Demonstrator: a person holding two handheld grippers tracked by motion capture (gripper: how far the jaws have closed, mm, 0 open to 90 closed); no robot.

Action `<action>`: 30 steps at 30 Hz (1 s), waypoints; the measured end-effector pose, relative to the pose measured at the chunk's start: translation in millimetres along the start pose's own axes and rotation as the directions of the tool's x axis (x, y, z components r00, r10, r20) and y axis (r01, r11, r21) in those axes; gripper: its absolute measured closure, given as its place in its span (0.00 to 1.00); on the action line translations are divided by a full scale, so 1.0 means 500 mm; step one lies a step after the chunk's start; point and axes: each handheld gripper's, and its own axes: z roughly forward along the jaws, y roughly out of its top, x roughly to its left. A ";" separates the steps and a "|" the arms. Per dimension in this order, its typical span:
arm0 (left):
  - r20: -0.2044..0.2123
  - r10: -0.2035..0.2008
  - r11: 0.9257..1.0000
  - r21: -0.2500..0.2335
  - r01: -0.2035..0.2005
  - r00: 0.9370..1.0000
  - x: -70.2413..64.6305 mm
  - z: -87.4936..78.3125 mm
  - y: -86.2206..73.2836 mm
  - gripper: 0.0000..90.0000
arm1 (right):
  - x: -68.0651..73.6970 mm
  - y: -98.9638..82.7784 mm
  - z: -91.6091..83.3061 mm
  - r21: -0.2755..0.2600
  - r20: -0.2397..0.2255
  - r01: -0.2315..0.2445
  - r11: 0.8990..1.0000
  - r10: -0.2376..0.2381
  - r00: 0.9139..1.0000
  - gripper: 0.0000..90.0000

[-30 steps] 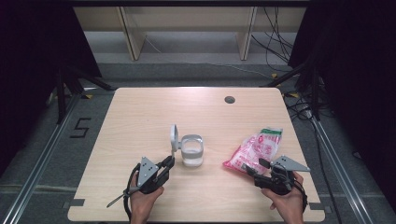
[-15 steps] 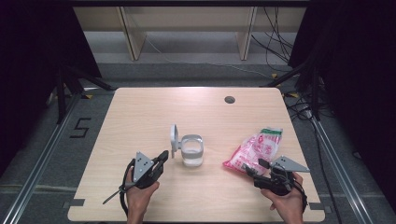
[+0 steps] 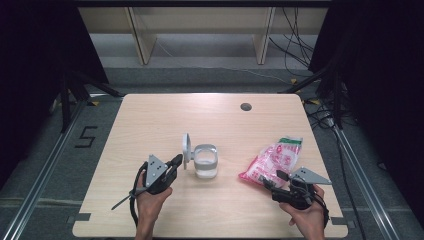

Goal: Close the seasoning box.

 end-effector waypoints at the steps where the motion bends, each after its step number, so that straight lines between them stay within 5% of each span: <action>1: -0.002 0.000 1.000 -0.001 0.000 1.000 0.001 0.001 0.004 0.99 | 0.000 0.000 0.000 0.000 0.000 0.000 1.000 0.000 1.000 0.43; 10: 0.004 0.015 1.000 -0.011 -0.015 1.000 -0.001 0.006 0.019 0.99 | 0.000 0.000 0.000 0.002 -0.001 -0.002 1.000 0.002 1.000 0.43; 14: 0.013 0.012 1.000 -0.010 -0.011 1.000 -0.005 0.007 0.023 0.99 | 0.008 0.000 -0.004 0.017 -0.019 -0.041 0.999 0.042 0.999 0.43; 30: 0.025 0.022 1.000 -0.020 -0.021 0.999 -0.015 0.013 0.030 0.99 | 0.002 0.000 -0.001 0.001 -0.022 0.011 1.000 -0.011 1.000 0.43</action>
